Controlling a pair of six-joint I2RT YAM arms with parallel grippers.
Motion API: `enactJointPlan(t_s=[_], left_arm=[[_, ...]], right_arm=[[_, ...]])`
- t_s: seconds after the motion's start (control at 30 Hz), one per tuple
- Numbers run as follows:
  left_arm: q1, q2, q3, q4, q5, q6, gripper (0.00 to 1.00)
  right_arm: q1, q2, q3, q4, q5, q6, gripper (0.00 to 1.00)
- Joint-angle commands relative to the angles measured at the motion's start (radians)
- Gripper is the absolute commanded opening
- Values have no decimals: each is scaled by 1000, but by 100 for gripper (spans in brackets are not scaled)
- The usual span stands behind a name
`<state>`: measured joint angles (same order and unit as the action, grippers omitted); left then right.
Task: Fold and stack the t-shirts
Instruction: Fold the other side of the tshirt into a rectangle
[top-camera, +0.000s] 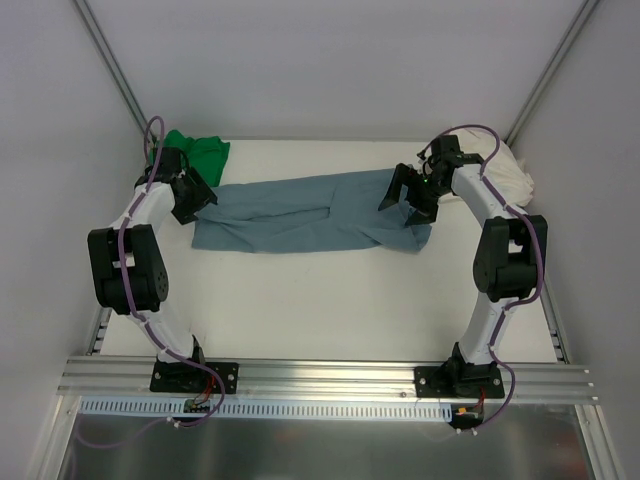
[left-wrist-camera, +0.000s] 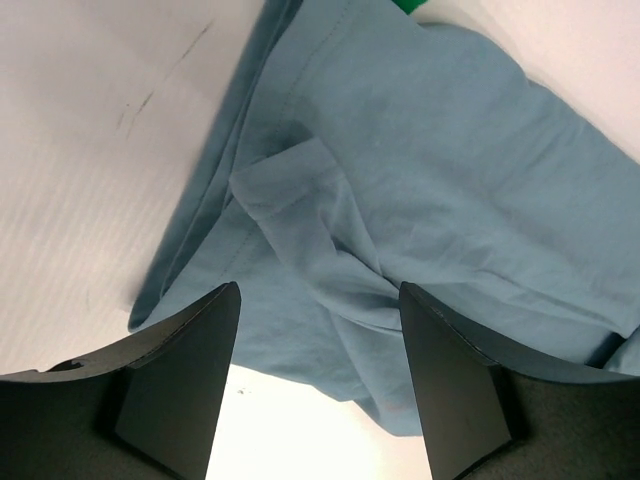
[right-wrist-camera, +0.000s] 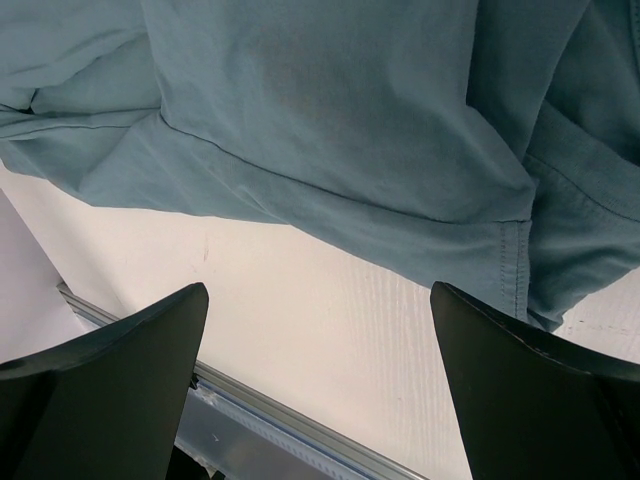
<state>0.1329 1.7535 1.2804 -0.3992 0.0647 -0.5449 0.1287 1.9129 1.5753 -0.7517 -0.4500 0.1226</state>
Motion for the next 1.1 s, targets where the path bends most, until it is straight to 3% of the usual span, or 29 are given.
enactJointPlan(t_s=[0.0,0.5,0.53,0.6,0.63,0.67,1.07], left_arm=[[11,-6,0,7,-57,-16,66],[11,78,10,20,-45,-33,62],[10,78,10,23,-46,-35,59],[11,81,11,25,-55,-35,37],[11,83,10,33,-58,-32,23],[11,84,11,34,-57,-32,1],[11,63,16,40,-79,-21,0]], right_arm=[[-4,-17,0,8,-27,-3,99],[-9,-8,-3,8,-35,-6,100],[-9,-8,-3,8,-36,-6,99],[-11,-8,-6,8,-38,-6,99],[-11,-8,-8,8,-39,-3,99],[-11,-8,-9,8,-41,-5,99],[-11,-15,-24,8,-52,-3,99]])
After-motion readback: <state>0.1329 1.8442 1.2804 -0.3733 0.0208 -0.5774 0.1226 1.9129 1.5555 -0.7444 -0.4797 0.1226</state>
